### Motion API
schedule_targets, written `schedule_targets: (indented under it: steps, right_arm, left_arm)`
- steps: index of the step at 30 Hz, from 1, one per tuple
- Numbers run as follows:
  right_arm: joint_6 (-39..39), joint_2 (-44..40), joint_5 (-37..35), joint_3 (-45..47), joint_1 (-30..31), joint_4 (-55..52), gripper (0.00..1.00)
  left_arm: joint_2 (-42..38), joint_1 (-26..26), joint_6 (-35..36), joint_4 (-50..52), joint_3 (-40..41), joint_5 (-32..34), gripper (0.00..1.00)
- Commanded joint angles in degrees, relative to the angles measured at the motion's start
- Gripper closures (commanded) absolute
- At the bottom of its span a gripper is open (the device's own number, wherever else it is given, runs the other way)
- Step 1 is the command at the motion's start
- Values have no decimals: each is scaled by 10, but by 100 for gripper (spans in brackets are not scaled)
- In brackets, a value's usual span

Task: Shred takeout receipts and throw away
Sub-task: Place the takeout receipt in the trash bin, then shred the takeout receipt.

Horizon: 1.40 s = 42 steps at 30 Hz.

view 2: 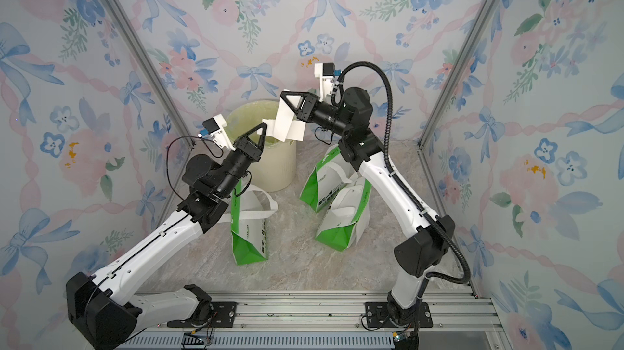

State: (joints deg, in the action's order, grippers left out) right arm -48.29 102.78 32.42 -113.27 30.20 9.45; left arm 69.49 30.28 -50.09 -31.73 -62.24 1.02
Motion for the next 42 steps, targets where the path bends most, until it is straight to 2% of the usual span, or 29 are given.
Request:
schedule_targets:
  steps: [1, 8, 12, 20, 21, 22, 24, 28, 30, 32, 34, 39, 42]
  right_arm:
    - [-3, 16, -8, -43, 4, 20, 100]
    - [42, 8, -13, -47, 4, -26, 100]
    - [73, -9, -17, -37, 2, -59, 100]
    - [97, -37, -18, -10, 0, -85, 100]
    - [99, -40, -19, -6, 0, -88, 100]
    - [102, -44, -21, -2, -1, -90, 100]
    - [107, -50, -23, 4, -1, -94, 100]
    - [113, -60, -27, 13, -1, -100, 100]
    - [112, -60, -26, 13, -1, -100, 100]
    - [110, -61, -25, 15, 0, -98, 100]
    - [104, -60, -23, 16, 2, -94, 100]
    - [65, -60, -5, 33, 4, -54, 100]
    - [55, -62, -1, 38, 6, -46, 100]
  left_arm:
    - [4, -29, -9, -20, 2, 15, 100]
    - [59, -84, 65, -7, -26, 51, 100]
    - [111, -93, 122, 11, -54, 69, 100]
    - [208, -108, 159, 18, -105, 111, 100]
    - [217, -109, 158, 19, -111, 108, 95]
    - [222, -110, 156, 21, -115, 104, 85]
    - [222, -110, 156, 22, -118, 99, 72]
    - [199, -112, 169, 24, -117, 91, 57]
    - [179, -114, 177, 25, -118, 81, 55]
    - [158, -114, 187, 25, -120, 56, 54]
    - [134, -113, 195, 25, -120, 0, 54]
    - [87, -107, 145, 24, -118, -174, 54]
    - [57, -86, 120, 13, -107, -244, 50]
